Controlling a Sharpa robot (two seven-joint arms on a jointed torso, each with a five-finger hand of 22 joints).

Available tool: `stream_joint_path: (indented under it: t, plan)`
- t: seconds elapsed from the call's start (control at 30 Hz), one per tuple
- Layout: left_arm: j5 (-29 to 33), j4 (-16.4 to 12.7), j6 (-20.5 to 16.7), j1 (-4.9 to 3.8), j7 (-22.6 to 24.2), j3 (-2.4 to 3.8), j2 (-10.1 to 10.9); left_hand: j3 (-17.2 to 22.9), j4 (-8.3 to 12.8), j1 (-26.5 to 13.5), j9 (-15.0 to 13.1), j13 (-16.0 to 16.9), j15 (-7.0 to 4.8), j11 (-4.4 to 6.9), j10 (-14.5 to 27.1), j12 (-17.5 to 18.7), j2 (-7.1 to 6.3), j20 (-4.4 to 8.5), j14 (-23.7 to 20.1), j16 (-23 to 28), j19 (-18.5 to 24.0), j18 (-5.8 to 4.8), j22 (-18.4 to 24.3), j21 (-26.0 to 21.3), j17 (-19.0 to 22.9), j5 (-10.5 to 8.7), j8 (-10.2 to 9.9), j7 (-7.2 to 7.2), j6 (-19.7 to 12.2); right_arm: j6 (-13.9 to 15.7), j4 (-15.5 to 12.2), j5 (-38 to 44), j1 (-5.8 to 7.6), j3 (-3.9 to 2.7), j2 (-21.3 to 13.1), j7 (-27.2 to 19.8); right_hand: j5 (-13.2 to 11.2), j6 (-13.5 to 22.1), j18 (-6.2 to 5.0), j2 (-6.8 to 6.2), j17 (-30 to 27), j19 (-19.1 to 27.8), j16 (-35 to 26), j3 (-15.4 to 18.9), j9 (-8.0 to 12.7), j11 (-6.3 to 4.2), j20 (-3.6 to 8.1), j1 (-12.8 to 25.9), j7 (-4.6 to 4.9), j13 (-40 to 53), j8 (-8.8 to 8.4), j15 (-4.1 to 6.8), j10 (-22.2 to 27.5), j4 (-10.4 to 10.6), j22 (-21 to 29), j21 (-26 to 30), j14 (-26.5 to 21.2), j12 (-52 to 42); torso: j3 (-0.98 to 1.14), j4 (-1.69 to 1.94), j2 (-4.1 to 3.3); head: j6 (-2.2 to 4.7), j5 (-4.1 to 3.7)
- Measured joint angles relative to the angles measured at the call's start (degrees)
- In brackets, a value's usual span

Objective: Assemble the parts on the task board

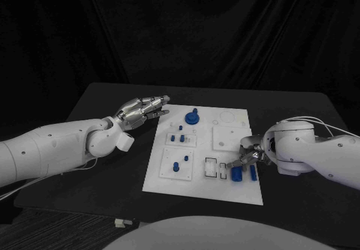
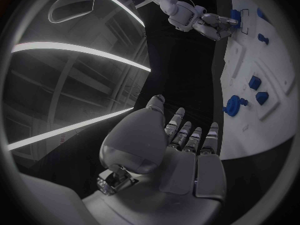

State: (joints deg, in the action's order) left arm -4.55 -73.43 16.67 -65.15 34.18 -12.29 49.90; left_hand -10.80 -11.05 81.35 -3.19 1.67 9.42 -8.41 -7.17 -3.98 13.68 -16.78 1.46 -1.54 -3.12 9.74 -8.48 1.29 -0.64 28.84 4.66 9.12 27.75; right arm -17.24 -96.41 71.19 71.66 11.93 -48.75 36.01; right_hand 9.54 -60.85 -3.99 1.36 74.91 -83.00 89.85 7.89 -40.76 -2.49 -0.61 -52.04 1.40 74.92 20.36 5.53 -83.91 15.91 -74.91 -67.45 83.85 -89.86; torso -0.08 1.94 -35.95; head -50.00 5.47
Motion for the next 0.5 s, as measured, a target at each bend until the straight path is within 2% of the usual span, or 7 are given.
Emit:
stream_joint_path:
  t: [0.07,0.13,0.17,0.23,0.33,0.5]
  plan:
    - [0.00,0.03,0.02,0.00,-0.06,0.00,-0.01,0.00,0.00,0.00,-0.01,0.00,0.00,0.00,0.00,0.00,0.00,0.00,0.00,0.00,0.00,0.00,0.00,0.00,0.00,0.00,0.00,0.00,0.00,-0.19,0.00,0.00,-0.04,0.00,0.05,0.02,1.62,0.64,0.00,0.03,0.00,0.00,0.00,-0.19,-0.73,0.00,0.00,-0.93,0.03,0.00,0.06,0.00,0.00,-0.62,0.00,0.32,0.00,0.00,0.00,-0.01,0.00,0.00,0.03]
    - [0.00,0.08,0.03,0.00,-0.13,0.00,-0.02,0.00,0.00,0.00,-0.01,0.00,0.00,0.00,0.00,0.00,0.00,0.00,0.00,0.00,0.00,0.00,0.00,0.00,0.00,0.00,0.00,0.00,0.00,-0.28,0.00,-0.01,-0.06,0.00,0.10,0.03,5.92,1.41,0.00,0.09,0.00,0.00,0.00,-0.69,-2.24,0.00,0.00,-2.52,-0.04,0.00,0.62,0.00,0.00,-1.60,0.00,0.44,0.00,0.00,0.00,-0.01,0.00,0.00,0.03]
    - [0.00,0.11,0.04,0.00,-0.17,0.00,-0.03,0.00,0.00,0.00,-0.01,0.00,0.00,0.00,0.00,0.00,0.00,0.00,0.00,0.00,0.00,0.00,0.00,0.00,0.00,0.00,0.00,0.00,0.00,-0.28,0.00,-0.05,-0.07,0.00,0.11,0.04,8.44,1.44,0.00,0.32,0.00,0.02,0.00,-1.18,-2.90,0.00,0.02,-3.26,-0.08,0.00,0.84,0.00,0.00,-2.09,0.00,0.69,0.00,0.00,0.01,-0.01,0.00,0.00,0.03]
    - [0.00,0.14,0.06,0.00,-0.23,0.00,-0.04,0.00,0.00,0.00,-0.01,0.00,0.00,0.00,0.00,0.00,0.00,0.00,0.00,0.00,0.00,0.00,0.00,0.00,0.00,0.00,0.00,0.00,0.00,-0.19,0.00,-0.30,-0.08,-0.03,0.12,0.04,17.28,2.85,-0.01,0.08,0.00,0.61,0.00,-2.97,-4.39,0.01,0.19,-6.30,0.12,0.00,1.07,0.00,0.01,-4.36,0.01,2.10,0.00,0.00,0.01,-0.01,0.00,0.00,-0.03]
    - [0.00,0.18,0.10,0.00,-0.34,0.00,-0.05,0.00,0.00,0.30,-0.01,0.00,0.00,0.00,0.00,0.00,-0.30,0.00,0.00,0.00,0.00,0.00,0.00,0.00,0.00,0.23,0.00,0.00,0.00,0.30,0.04,-1.25,-0.08,-0.07,0.08,0.02,24.35,4.07,-0.01,-0.43,0.00,0.61,0.00,-4.63,-5.59,0.02,0.20,-7.11,0.09,0.00,1.06,-0.01,0.02,-5.65,0.01,2.75,-0.01,0.00,0.01,-0.01,0.00,0.00,0.03]
    - [0.00,0.20,0.15,0.01,-0.50,0.00,-0.05,0.16,0.16,0.51,0.00,0.00,0.00,0.00,0.00,0.00,-0.09,0.00,0.00,0.00,0.00,0.00,0.01,0.00,0.00,0.23,0.00,0.00,0.00,2.22,0.11,-4.51,-0.10,-0.06,-0.17,-0.04,31.97,4.78,-0.02,-1.09,0.00,1.02,0.00,-5.87,-7.11,0.03,0.20,-8.20,0.08,0.00,1.32,0.20,0.02,-5.16,0.01,3.81,0.21,0.00,0.01,-0.01,0.00,0.00,0.16]
